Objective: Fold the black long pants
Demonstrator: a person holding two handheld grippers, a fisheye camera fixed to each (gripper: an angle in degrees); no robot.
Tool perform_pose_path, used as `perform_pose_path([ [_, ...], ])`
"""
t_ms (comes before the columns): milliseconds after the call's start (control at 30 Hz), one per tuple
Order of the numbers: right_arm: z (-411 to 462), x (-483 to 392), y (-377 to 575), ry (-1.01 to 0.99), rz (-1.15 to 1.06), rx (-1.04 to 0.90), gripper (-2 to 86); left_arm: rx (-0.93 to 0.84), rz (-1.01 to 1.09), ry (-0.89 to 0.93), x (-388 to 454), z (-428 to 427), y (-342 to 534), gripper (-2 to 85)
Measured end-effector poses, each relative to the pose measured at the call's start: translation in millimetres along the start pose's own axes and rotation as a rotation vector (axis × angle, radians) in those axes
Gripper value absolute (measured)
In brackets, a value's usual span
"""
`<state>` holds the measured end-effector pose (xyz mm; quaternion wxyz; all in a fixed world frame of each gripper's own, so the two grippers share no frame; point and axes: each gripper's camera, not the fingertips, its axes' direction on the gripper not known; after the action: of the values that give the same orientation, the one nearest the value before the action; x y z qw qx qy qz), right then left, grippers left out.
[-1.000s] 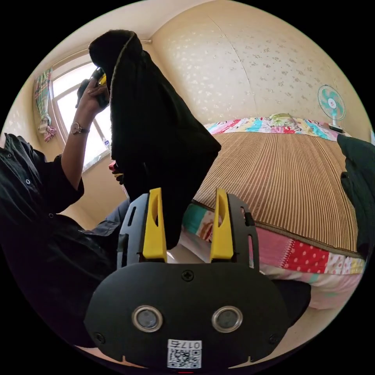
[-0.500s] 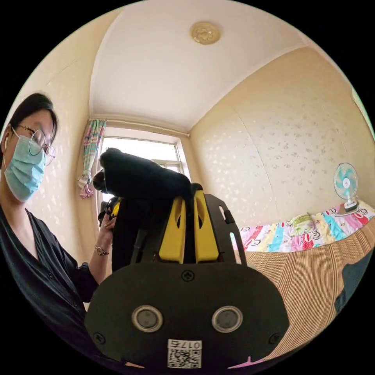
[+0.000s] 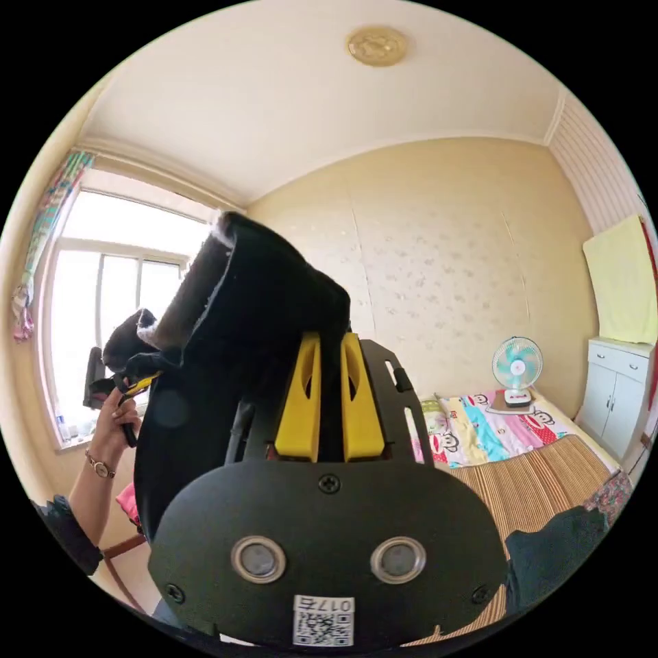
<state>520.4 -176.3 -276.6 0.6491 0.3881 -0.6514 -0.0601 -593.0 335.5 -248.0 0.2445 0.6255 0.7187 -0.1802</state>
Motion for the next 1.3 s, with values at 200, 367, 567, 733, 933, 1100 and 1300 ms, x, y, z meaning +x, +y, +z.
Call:
perform_pose_path([
  [200,173,64,89,0.204,-0.06,-0.425,6.9,-0.304,-0.104,-0.027,-121,139,60,9.2],
  [367,154,96,296,-0.01,-0.121,-0.649,6.9,-0.605,-0.073,-0.15,-207,173,272,9.8],
  [567,51,147,520,0.135,-0.055,-0.913,8.8,-0.712,-0.301,-0.145,-289,100,478,12.2],
  [733,-67,199,588,0.223,0.243,-0.945,12.6,-0.646,-0.398,-0.087,-276,38,558,12.8],
  [933,-99,225,641,-0.143,0.436,-1.049,8.6,-0.777,-0.554,0.0,-267,45,575,4.9],
  [1100,-121,232,635,-0.331,0.416,-1.065,3.9,-0.834,-0.605,0.343,-240,45,593,4.2],
  [1300,-213,295,624,-0.399,0.503,-0.992,2.7,-0.857,-0.662,0.203,-242,-21,622,8.5],
])
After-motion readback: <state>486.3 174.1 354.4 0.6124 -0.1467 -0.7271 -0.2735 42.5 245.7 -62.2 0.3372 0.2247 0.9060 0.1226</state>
